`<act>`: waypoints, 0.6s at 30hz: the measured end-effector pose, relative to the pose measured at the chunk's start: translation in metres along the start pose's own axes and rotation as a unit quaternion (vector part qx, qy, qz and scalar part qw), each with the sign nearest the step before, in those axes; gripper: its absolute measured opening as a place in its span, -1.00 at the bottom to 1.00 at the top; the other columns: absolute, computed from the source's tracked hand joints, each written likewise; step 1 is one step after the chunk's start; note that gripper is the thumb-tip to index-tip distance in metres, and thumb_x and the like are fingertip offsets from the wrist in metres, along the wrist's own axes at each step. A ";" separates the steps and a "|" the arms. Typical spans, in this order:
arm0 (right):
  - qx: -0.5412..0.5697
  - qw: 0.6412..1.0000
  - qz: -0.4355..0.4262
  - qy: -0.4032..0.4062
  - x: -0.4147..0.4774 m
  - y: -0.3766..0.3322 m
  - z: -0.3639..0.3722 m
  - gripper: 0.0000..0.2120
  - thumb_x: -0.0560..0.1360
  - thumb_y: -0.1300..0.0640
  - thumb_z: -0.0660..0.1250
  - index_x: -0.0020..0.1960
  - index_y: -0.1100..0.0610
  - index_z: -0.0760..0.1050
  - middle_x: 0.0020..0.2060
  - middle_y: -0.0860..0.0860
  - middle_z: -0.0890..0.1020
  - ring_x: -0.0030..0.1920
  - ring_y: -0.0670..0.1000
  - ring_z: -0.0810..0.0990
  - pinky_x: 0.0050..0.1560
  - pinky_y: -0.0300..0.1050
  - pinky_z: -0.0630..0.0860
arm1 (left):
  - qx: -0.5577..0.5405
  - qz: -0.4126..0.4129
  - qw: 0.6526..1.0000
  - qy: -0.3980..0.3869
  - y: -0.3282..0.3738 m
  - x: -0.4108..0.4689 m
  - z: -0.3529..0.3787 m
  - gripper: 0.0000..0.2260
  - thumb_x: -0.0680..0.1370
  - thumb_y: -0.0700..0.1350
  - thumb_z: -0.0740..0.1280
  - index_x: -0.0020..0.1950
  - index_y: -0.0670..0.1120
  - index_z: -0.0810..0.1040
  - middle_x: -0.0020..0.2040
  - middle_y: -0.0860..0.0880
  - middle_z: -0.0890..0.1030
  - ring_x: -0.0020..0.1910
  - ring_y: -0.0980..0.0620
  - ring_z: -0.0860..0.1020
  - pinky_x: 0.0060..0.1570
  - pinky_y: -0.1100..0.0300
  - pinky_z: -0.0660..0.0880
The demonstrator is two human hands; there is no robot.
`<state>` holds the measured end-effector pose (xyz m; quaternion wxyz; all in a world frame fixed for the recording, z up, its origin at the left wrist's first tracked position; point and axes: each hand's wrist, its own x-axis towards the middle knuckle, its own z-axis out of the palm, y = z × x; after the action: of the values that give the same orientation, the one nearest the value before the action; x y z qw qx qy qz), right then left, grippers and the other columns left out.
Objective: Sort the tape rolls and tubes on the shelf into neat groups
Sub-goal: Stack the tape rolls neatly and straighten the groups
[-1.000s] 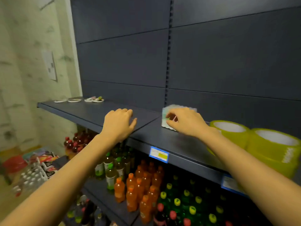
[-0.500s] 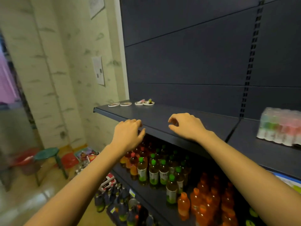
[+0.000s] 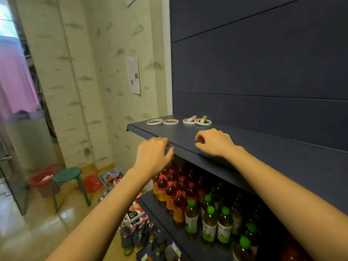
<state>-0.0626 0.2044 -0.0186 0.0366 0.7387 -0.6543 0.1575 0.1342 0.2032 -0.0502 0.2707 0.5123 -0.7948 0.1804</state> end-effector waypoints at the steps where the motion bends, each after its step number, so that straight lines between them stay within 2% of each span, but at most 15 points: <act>1: 0.000 1.000 0.001 -0.001 0.017 0.000 0.004 -0.74 0.54 -0.02 0.20 0.20 -0.04 0.49 0.15 -0.04 0.56 0.15 0.07 0.51 0.00 -0.06 0.41 | 0.000 -0.004 1.000 -0.003 -0.010 0.011 0.009 -0.73 0.57 0.07 0.14 0.00 -0.08 0.52 -0.02 -0.02 0.62 -0.01 -0.04 0.56 -0.12 0.11 0.44; 5: -0.007 1.000 0.007 -0.001 0.084 0.000 0.016 -0.73 0.55 -0.03 0.20 0.21 -0.03 0.48 0.23 0.02 0.52 0.19 0.08 0.48 0.05 -0.02 0.43 | -0.002 -0.022 0.999 -0.022 -0.051 0.058 0.040 -0.73 0.56 0.06 0.15 -0.02 -0.08 0.53 -0.01 -0.03 0.63 -0.01 -0.04 0.56 -0.11 0.12 0.43; 7: -0.023 1.000 0.010 0.001 0.113 0.000 0.025 -0.72 0.55 -0.03 0.20 0.22 -0.02 0.48 0.34 0.12 0.42 0.26 0.15 0.44 0.20 0.10 0.43 | -0.015 -0.044 0.999 -0.020 -0.071 0.077 0.054 -0.73 0.56 0.06 0.16 -0.02 -0.08 0.55 -0.02 -0.04 0.63 -0.03 -0.05 0.57 -0.13 0.13 0.44; 10: -0.041 0.999 0.017 -0.014 0.153 -0.003 0.039 -0.73 0.56 -0.01 0.19 0.21 -0.01 0.49 0.37 0.21 0.39 0.31 0.18 0.42 0.36 0.26 0.26 | -0.029 -0.073 0.997 -0.019 -0.098 0.099 0.074 -0.73 0.57 0.06 0.16 -0.01 -0.08 0.57 -0.01 -0.04 0.64 -0.06 -0.05 0.57 -0.15 0.14 0.45; 12: -0.028 0.999 0.021 -0.020 0.175 -0.005 0.047 -0.74 0.55 0.00 0.19 0.19 0.00 0.50 0.31 0.18 0.46 0.29 0.16 0.44 0.35 0.21 0.28 | -0.026 -0.082 0.996 -0.023 -0.115 0.112 0.087 -0.74 0.57 0.04 0.16 0.01 -0.08 0.57 0.00 -0.04 0.64 -0.06 -0.03 0.57 -0.16 0.15 0.44; 14: -0.027 0.999 0.027 -0.014 0.195 -0.008 0.055 -0.76 0.55 0.01 0.20 0.17 0.00 0.51 0.23 0.12 0.52 0.25 0.14 0.45 0.26 0.11 0.36 | -0.025 -0.100 0.994 -0.025 -0.134 0.126 0.098 -0.75 0.58 0.01 0.17 0.02 -0.09 0.56 0.00 -0.05 0.64 -0.07 -0.03 0.57 -0.18 0.17 0.42; 18: -0.047 0.997 0.057 -0.014 0.232 -0.014 0.067 -0.78 0.55 -0.02 0.19 0.13 -0.02 0.51 0.13 0.05 0.56 0.25 0.16 0.41 0.21 0.13 0.35 | -0.060 -0.138 0.987 -0.063 -0.171 0.155 0.124 -0.75 0.59 -0.03 0.14 -0.03 -0.15 0.55 -0.02 -0.12 0.63 -0.05 -0.14 0.56 -0.18 0.11 0.43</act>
<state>-0.0147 -0.0328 -0.0153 0.0531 0.7001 -0.7023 0.1176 0.2084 -0.0481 -0.0506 0.2730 0.6102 -0.7412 0.0606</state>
